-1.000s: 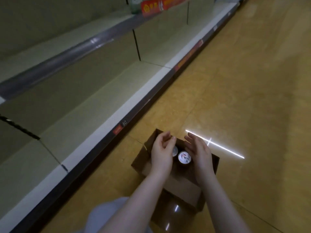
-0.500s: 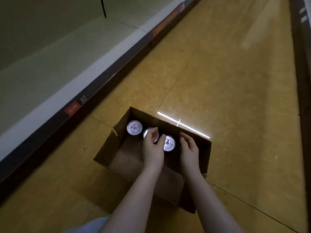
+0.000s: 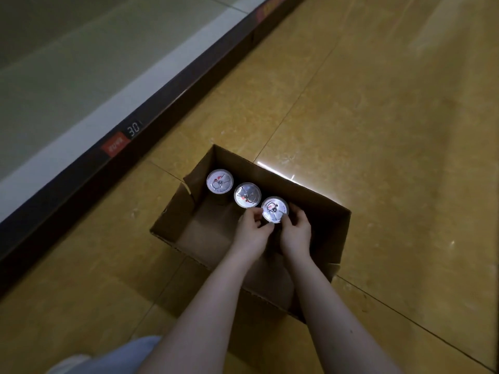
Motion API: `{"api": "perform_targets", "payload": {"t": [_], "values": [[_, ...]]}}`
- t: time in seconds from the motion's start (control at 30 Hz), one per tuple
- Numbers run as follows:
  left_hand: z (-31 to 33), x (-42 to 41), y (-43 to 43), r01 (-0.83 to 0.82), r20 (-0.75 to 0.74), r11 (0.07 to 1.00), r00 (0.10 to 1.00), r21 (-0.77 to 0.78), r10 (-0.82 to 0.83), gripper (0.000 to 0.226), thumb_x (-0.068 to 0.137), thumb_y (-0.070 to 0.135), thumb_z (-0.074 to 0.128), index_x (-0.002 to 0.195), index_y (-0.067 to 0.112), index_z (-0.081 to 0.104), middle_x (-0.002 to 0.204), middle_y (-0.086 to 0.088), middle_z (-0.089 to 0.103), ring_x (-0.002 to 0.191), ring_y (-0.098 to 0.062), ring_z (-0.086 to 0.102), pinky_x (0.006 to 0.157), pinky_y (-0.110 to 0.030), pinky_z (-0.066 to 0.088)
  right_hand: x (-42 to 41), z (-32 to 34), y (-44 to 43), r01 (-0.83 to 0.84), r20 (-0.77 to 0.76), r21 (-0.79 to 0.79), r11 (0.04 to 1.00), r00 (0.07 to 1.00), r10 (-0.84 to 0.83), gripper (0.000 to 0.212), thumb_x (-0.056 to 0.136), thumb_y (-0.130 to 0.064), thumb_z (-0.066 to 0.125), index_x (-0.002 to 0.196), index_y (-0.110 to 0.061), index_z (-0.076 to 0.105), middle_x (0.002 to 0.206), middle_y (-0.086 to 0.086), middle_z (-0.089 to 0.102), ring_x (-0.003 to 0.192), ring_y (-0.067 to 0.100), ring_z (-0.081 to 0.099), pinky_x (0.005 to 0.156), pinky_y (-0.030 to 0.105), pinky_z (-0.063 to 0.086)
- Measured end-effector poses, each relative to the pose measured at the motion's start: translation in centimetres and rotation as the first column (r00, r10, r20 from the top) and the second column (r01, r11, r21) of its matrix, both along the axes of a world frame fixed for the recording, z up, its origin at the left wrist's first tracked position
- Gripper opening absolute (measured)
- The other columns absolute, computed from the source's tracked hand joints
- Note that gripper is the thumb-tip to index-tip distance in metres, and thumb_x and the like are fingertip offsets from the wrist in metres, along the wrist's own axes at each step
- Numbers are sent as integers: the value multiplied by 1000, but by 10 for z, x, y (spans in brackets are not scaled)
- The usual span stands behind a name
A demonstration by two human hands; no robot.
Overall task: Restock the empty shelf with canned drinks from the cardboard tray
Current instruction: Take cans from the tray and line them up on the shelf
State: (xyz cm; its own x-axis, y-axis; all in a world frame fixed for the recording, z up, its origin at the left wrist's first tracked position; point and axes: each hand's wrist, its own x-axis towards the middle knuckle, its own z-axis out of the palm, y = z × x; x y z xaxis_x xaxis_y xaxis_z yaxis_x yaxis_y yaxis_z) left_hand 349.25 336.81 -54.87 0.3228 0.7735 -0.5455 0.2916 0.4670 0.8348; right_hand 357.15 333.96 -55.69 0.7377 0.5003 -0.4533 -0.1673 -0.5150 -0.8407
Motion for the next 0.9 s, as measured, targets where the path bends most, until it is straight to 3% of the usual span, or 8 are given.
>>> {"api": "perform_targets", "payload": {"t": [0.13,0.23,0.4,0.53,0.6,0.7,0.83,0.9], "values": [[4,4,-5,54,-1,998,999,-21,-54,48,88,5,55,133,11,40,141,-8,39,129,-19,42,97,-24,35,2,3,-1,5,54,-39,999,999,-3,34,93,-7,48,127,-8,55,122,11,62,114,24,57,85,22,40],[5,5,-9,46,-3,998,999,35,-46,44,83,3,59,122,17,45,136,-7,43,126,-20,45,104,-32,38,1,9,-4,19,129,-57,998,992,-12,32,93,-5,47,123,-7,58,120,12,63,114,24,57,82,19,36],[21,0,-9,88,-109,951,992,297,-58,62,75,-2,67,130,13,42,131,-7,41,108,-13,52,95,-23,43,0,37,-16,-10,224,-22,1000,974,15,33,92,-4,49,122,-9,60,119,8,64,111,19,58,81,18,39],[49,-8,-12,187,-173,818,979,544,-108,68,69,11,76,130,17,46,129,1,42,118,-13,47,103,-29,40,0,76,-24,-99,253,63,993,964,80,34,90,-5,50,120,-11,62,114,5,67,108,16,61,89,25,49],[69,-15,-12,138,-130,778,989,613,-73,63,68,10,77,124,17,51,123,3,49,109,-2,47,97,-17,40,2,99,-26,-141,244,107,984,963,112,34,88,-7,52,119,-14,64,109,3,69,105,16,63,90,30,51],[105,-28,-12,17,-34,808,999,589,3,55,68,15,80,118,18,55,117,6,57,101,2,51,83,-2,39,3,134,-28,-170,186,193,966,973,134,31,89,-16,53,117,-18,65,105,1,70,98,15,65,87,39,55],[153,-46,-10,-88,110,877,993,473,40,53,70,20,79,118,23,55,119,4,59,109,-7,56,87,-19,51,5,181,-31,-177,60,318,931,984,166,27,96,-17,45,112,-15,65,90,2,71,85,16,66,77,31,54],[185,-56,-7,-116,147,867,988,484,50,46,71,19,77,112,29,58,113,7,62,105,-7,58,83,-18,51,1,206,-29,-253,27,365,896,965,262,26,97,-18,43,110,-20,66,89,4,69,88,17,64,76,30,53]]}}
